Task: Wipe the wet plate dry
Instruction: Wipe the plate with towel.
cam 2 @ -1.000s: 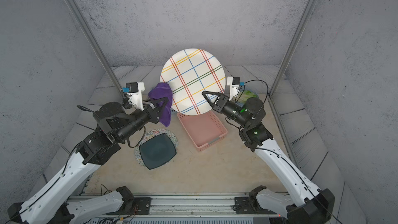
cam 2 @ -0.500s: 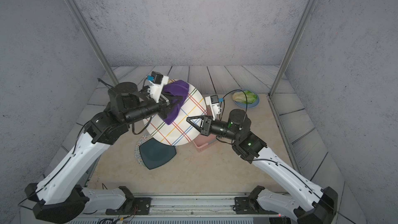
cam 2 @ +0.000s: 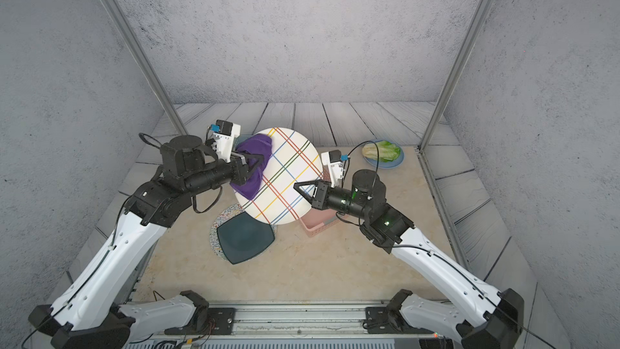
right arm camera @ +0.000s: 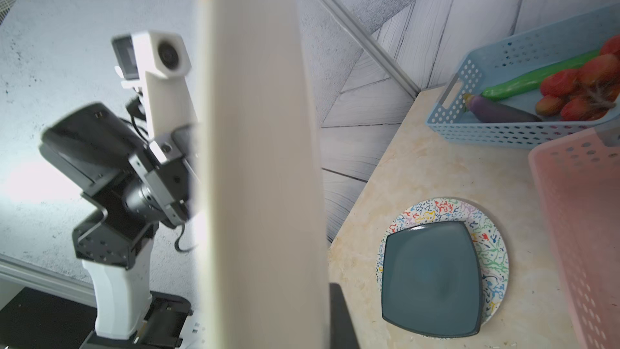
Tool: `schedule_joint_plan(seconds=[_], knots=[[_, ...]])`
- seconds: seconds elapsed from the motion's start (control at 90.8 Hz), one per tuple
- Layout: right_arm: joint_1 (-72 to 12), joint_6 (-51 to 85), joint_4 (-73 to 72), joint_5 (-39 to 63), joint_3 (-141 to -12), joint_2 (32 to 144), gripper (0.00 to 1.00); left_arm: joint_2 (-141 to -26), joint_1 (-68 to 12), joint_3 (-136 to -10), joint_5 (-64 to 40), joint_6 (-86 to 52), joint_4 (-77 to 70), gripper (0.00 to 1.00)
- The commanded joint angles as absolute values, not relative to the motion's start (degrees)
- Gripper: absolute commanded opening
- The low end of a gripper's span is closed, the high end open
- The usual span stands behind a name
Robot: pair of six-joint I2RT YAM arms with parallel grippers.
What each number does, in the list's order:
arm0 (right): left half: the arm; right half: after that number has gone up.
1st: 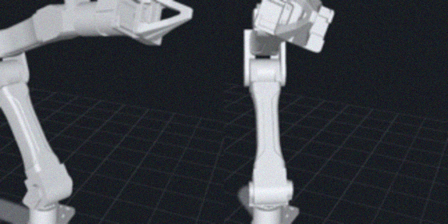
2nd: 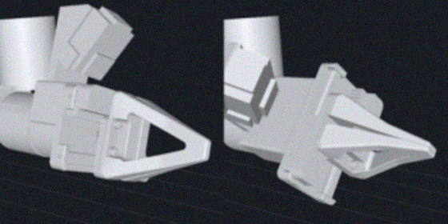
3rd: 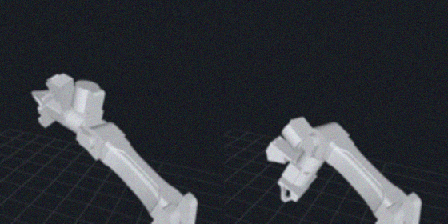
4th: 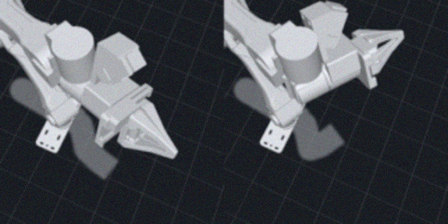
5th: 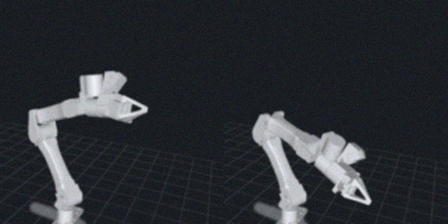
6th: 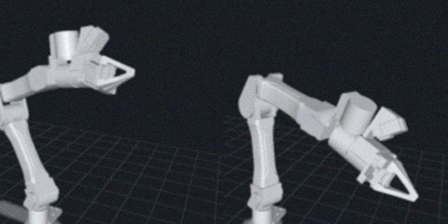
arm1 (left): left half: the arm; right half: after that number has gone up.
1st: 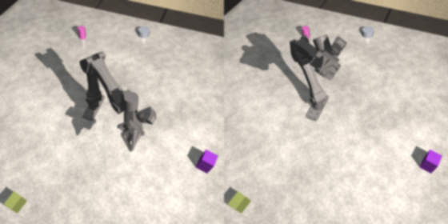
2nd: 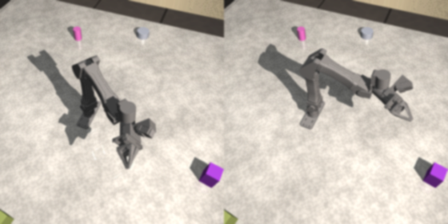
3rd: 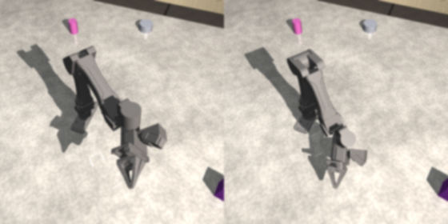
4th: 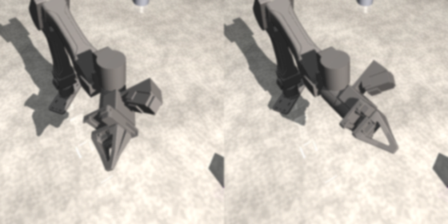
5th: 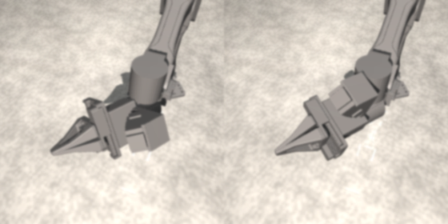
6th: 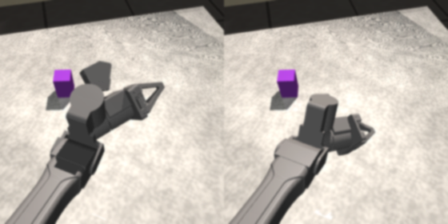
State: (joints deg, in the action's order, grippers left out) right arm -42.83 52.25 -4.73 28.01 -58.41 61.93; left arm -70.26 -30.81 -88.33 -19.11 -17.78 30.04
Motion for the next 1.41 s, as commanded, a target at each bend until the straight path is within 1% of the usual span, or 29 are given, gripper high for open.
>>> schedule_joint_plan(seconds=[0.0, 0.055, 0.11, 0.198, 0.275, 0.352, 0.429, 0.484, 0.539, 0.594, 0.661, 0.738, 0.804, 0.848, 0.925, 1.024, 1.167, 1.211, 1.266, 1.299, 1.398], knots=[[-45.6, 50.7, -16.1, 36.8, -58.3, 59.3, 0.00, -76.9, -36.5, -92.8, -22.9, -11.9, 35.1, 0.00], [-45.6, 50.9, -16.7, 34.5, -57.7, 59.4, 0.00, -79.0, -41.2, -94.6, -19.1, -8.6, 37.4, 0.00], [-45.0, 51.0, -16.3, 32.6, -57.7, 59.3, 0.00, -80.5, -43.9, -94.8, -18.2, -8.0, 38.3, 0.00], [-42.3, 51.1, -12.0, 30.1, -60.1, 59.7, 0.00, -79.8, -44.9, -91.4, -16.9, -10.4, 36.8, 0.00], [-37.1, 55.0, -11.2, 28.8, -60.9, 59.9, 0.00, -76.6, -44.8, -86.6, -14.5, -14.0, 33.7, 0.00], [-31.7, 62.2, -17.7, 30.9, -59.8, 60.6, 0.00, -72.7, -44.8, -81.4, -16.1, -18.0, 29.2, 0.00], [-29.7, 67.7, -26.0, 33.9, -59.4, 61.9, 0.00, -71.5, -44.8, -78.7, -18.0, -20.2, 28.3, 0.00], [-29.6, 69.6, -30.0, 35.4, -60.4, 62.8, 0.00, -71.7, -44.8, -77.8, -15.8, -20.3, 30.2, 0.00], [-29.6, 70.6, -32.8, 37.3, -61.1, 63.3, 0.00, -71.9, -44.4, -77.3, -10.9, -20.3, 32.3, 0.00], [-29.7, 71.1, -34.0, 38.8, -61.1, 63.1, 0.00, -71.6, -41.8, -77.2, -9.5, -22.3, 33.4, 0.00], [-29.7, 70.5, -33.3, 39.6, -59.8, 61.9, 0.00, -70.1, -35.0, -76.8, -12.8, -26.4, 32.8, 0.00], [-29.8, 70.3, -33.9, 40.6, -56.4, 59.7, 0.00, -67.4, -24.6, -74.9, -20.8, -32.1, 28.2, 0.00], [-30.9, 70.0, -34.6, 42.9, -53.4, 58.2, 0.00, -66.5, -18.8, -75.7, -28.1, -34.6, 24.3, 0.00], [-32.1, 69.1, -34.8, 44.2, -51.9, 57.7, 0.00, -67.3, -18.1, -78.4, -31.0, -34.0, 24.2, 0.00], [-34.7, 68.3, -35.9, 45.0, -49.7, 57.2, 0.00, -69.5, -19.2, -82.5, -34.7, -33.3, 24.3, 0.00], [-35.1, 69.9, -40.0, 41.7, -48.2, 57.1, 0.00, -71.3, -22.0, -83.7, -34.3, -33.3, 23.7, 0.00], [-30.7, 69.1, -32.0, 36.8, -51.3, 56.1, 0.00, -68.8, -21.6, -77.8, -37.9, -40.2, 13.9, 0.00], [-28.6, 71.0, -32.7, 36.2, -51.4, 55.8, 0.00, -67.5, -20.0, -75.9, -39.8, -44.1, 10.1, 0.00], [-25.1, 75.7, -38.8, 36.4, -50.5, 55.7, 0.00, -65.8, -16.8, -73.3, -42.8, -51.6, 3.4, 0.00], [-23.8, 79.5, -44.9, 36.9, -49.6, 55.9, 0.00, -64.8, -14.7, -70.9, -44.4, -56.5, -2.1, 0.00], [-23.1, 89.6, -63.5, 37.2, -48.1, 58.4, 0.00, -62.5, -10.1, -66.1, -46.2, -68.8, -15.6, 0.00]])
